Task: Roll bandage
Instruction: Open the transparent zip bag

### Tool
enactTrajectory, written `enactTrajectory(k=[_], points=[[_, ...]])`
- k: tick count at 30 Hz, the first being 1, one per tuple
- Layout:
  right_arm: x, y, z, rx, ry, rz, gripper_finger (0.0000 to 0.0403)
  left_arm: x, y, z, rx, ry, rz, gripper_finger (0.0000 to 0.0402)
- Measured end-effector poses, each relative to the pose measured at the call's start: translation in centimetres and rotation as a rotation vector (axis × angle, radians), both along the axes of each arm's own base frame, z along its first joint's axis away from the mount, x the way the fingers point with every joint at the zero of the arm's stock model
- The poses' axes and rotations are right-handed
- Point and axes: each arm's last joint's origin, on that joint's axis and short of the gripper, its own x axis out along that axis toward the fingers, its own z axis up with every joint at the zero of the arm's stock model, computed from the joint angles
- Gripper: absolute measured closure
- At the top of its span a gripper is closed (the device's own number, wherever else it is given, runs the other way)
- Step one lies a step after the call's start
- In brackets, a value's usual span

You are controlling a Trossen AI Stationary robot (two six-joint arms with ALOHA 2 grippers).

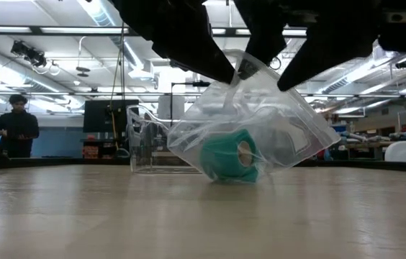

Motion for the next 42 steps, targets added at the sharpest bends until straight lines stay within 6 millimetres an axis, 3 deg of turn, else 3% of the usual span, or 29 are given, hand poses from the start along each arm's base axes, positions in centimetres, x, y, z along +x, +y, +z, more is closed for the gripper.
enactTrajectory(k=[11, 15, 23, 29, 34, 42], points=[[-0.6, 0.3, 0.4, 0.028, 0.008, -0.051, 0.0175, 0.0, 0.0, 0.0, 0.002, 0.0, 0.0, 0.0362], [-1.4, 0.2, 1.6, 0.088, 0.0, -0.105, 0.0176, 0.0, 0.0, 0.0, 0.002, 0.0, -0.001, 0.0362], [-4.3, 0.6, 3.8, 0.39, 0.115, -0.323, 0.0178, 0.0, 0.0, 0.0, 0.003, 0.0, 0.0, 0.0362], [-5.7, 1.0, 3.2, 0.594, 0.324, -0.598, 0.0178, 0.0, 0.0, 0.0, 0.006, -0.001, 0.004, 0.0362], [-6.7, 0.7, 2.7, 0.701, 0.44, -0.941, 0.0178, 0.0, 0.0, 0.1, 0.006, -0.002, 0.005, 0.0362], [-8.9, 1.0, 2.2, 0.747, 0.727, -1.295, 0.0178, -0.1, 0.1, -0.1, 0.013, 0.016, 0.004, 0.0362]])
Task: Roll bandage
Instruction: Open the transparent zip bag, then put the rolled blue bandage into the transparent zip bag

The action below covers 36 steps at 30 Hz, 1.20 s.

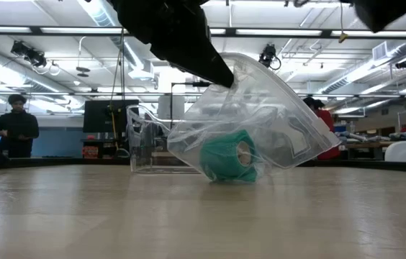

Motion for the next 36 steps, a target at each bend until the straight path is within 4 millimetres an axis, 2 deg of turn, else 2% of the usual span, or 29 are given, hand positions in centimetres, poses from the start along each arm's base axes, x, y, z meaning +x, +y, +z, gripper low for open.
enactTrajectory(k=[5, 12, 16, 20, 28, 36], points=[[-1.0, 1.5, 0.1, 0.097, 0.097, -0.077, 0.0174, -0.1, 0.0, -0.1, 0.011, 0.017, -0.005, 0.0362], [-2.6, 3.5, 0.0, 0.101, 0.175, -0.206, 0.0152, -0.1, 0.1, -0.1, 0.041, 0.017, -0.001, 0.0362], [-3.1, 4.7, -1.0, 0.058, 0.194, -0.272, 0.0137, -0.1, 0.1, -0.1, 0.047, 0.016, 0.005, 0.0362], [-3.3, 5.9, -2.8, -0.002, 0.23, -0.308, 0.0123, -0.1, 0.1, -0.1, 0.053, 0.015, 0.002, 0.0362], [-4.0, 7.3, -3.9, -0.118, 0.089, -0.422, 0.0112, -0.1, 0.2, -0.1, 0.049, 0.016, 0.014, 0.0362], [-4.6, 7.5, -4.6, -0.165, 0.129, -0.485, 0.0106, -0.2, 0.2, -0.2, 0.045, 0.02, 0.02, 0.0362]])
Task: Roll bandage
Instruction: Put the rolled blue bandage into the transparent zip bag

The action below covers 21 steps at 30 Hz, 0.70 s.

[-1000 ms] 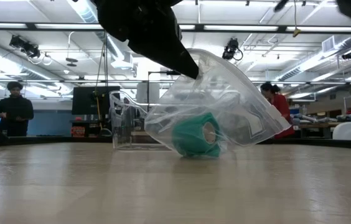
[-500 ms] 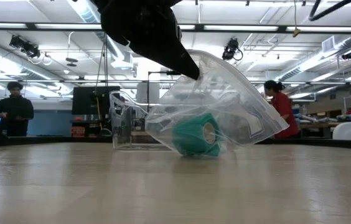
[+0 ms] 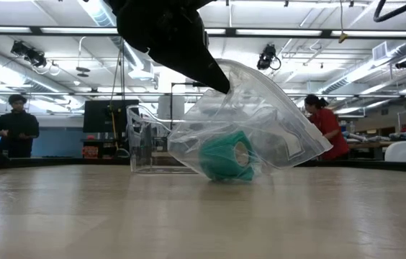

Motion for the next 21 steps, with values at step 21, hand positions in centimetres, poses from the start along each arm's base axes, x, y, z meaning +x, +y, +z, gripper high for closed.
enactTrajectory(k=[21], points=[[0.5, 1.8, -3.6, 0.005, 0.036, 0.036, 0.0168, 0.0, 0.0, 0.0, 0.009, 0.005, -0.006, 0.0362]])
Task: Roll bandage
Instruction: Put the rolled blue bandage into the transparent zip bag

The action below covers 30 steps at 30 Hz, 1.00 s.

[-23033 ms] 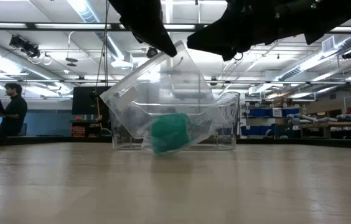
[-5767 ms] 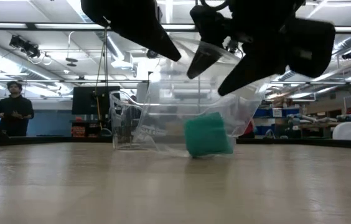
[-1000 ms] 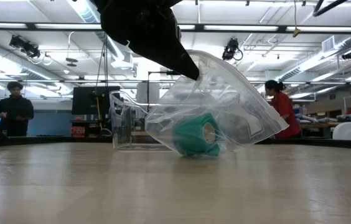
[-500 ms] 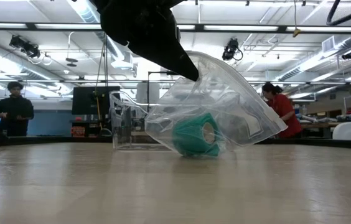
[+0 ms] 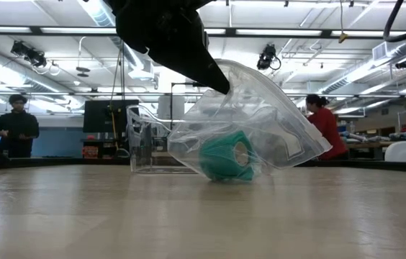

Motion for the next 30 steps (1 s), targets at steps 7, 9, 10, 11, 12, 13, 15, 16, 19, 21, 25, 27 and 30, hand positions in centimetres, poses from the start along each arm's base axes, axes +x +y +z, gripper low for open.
enactTrajectory(k=[7, 9, 10, 11, 12, 13, 15, 16, 19, 21, 25, 27, 30], points=[[0.0, 0.0, 0.1, 0.001, 0.0, 0.049, 0.0255, 0.0, 0.0, 0.0, 0.001, 0.001, -0.001, 0.0362], [-0.1, -0.1, 0.1, -0.001, 0.001, 0.077, 0.0259, 0.0, 0.0, 0.0, 0.001, 0.002, -0.001, 0.0362], [-0.1, -0.1, 0.1, -0.005, 0.004, 0.092, 0.0258, 0.0, 0.0, 0.0, 0.001, 0.001, -0.001, 0.0362], [-0.1, -0.2, 0.1, -0.013, 0.009, 0.112, 0.0255, 0.0, 0.0, 0.0, 0.002, 0.002, -0.001, 0.0362], [-0.2, -0.3, 0.2, -0.026, 0.019, 0.136, 0.0251, 0.0, 0.0, 0.0, 0.002, 0.002, -0.002, 0.0362], [-0.2, -0.4, 0.4, -0.04, 0.03, 0.159, 0.0248, 0.0, 0.0, 0.0, 0.006, 0.003, -0.004, 0.0362], [0.0, -0.5, 0.8, -0.056, 0.032, 0.21, 0.0244, 0.0, 0.0, 0.0, 0.016, 0.004, -0.013, 0.0362], [0.2, -0.6, 1.1, -0.066, 0.024, 0.232, 0.0244, 0.0, 0.0, 0.0, 0.016, 0.005, -0.018, 0.0362], [0.9, -1.0, 1.8, -0.128, -0.011, 0.34, 0.0246, 0.0, 0.1, 0.0, -0.002, 0.012, -0.04, 0.0362], [1.7, -1.4, 2.3, -0.192, -0.063, 0.412, 0.0246, 0.1, 0.3, -0.1, -0.015, 0.016, -0.044, 0.0362], [3.2, -2.8, 3.1, -0.378, -0.142, 0.558, 0.0245, 0.2, 0.6, -0.1, -0.032, 0.015, -0.028, 0.0362], [3.9, -3.6, 3.3, -0.463, -0.16, 0.621, 0.0245, 0.2, 0.7, -0.1, -0.041, 0.016, -0.026, 0.0362], [5.1, -4.8, 3.4, -0.543, -0.151, 0.716, 0.0245, 0.3, 0.8, -0.1, -0.052, 0.019, -0.03, 0.0362]])
